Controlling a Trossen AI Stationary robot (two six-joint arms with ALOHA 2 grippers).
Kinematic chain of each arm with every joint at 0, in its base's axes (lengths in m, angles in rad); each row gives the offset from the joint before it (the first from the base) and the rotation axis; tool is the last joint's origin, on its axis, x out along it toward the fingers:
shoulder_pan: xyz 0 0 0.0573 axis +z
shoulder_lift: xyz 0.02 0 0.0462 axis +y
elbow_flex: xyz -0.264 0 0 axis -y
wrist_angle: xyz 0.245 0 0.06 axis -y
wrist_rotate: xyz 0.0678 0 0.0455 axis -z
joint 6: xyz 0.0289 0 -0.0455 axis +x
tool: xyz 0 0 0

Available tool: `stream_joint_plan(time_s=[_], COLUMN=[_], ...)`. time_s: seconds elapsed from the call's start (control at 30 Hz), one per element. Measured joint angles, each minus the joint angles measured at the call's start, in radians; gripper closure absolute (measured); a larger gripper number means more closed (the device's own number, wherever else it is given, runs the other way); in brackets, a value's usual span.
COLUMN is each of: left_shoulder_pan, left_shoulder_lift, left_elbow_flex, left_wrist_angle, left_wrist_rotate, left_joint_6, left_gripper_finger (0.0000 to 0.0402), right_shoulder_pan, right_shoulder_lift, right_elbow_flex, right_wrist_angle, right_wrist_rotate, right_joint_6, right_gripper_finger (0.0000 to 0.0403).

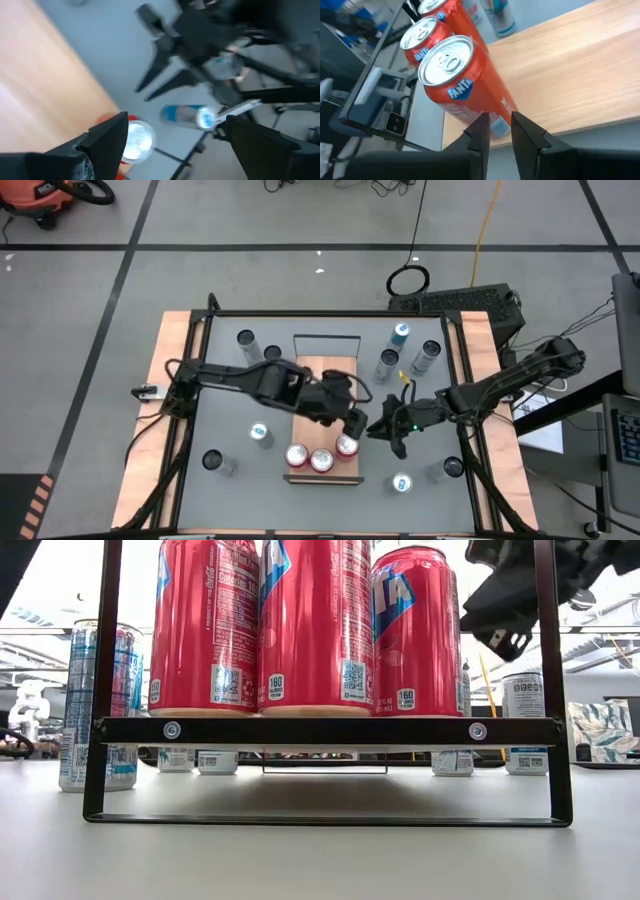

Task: Sort soda cans
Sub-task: Put the red soda can on the shelf and align it with the other red soda cans

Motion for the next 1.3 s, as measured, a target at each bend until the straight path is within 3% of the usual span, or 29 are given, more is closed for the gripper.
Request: stream_joint_plan(time_s=[0.1,0.27,0.47,0.6,0.73,0.9,1.17,1.3], left_shoulder_pan=[-0.053,-0.156,-0.253,-0.258,-0.2,-0.135,-0.117,-0.122], left_shoulder_lift=[-0.026,-0.03,-0.03,-0.03,-0.032,-0.055,-0.063,-0.065], left_elbow_flex=[-0.005,-0.006,-0.007,-0.007,-0.007,-0.002,-0.002,-0.002], left_wrist_angle=[0.069,0.051,0.006,-0.018,-0.042,-0.097,-0.248,-0.252], left_wrist_rotate=[-0.038,-0.087,-0.211,-0.255,-0.136,0.017,0.07,0.073], left_joint_6=[0.062,0.123,0.116,0.157,0.221,0.271,0.351,0.331], left_gripper_finger=[0.0066,0.0066,0.0066,0.0068,0.0086,0.0129,0.0182,0.0193], right_shoulder_pan=[-0.001,0.007,-0.034,-0.063,-0.089,-0.113,-0.167,-0.178], right_shoulder_lift=[0.002,0.006,0.004,0.003,0.001,0.003,0.085,0.145], right_elbow_flex=[0.078,0.165,0.181,0.181,0.181,0.181,0.179,0.179], right_wrist_angle=[-0.104,-0.221,-0.339,-0.395,-0.401,-0.404,-0.318,-0.179], right_wrist_rotate=[-0.002,-0.001,-0.003,-0.045,-0.109,-0.107,-0.115,-0.205], right_joint_6=[-0.016,-0.024,0.035,0.049,0.029,-0.02,-0.163,-0.204], right_gripper_finger=[0.0367,0.0392,0.04,0.04,0.0399,0.0399,0.0402,0.0402])
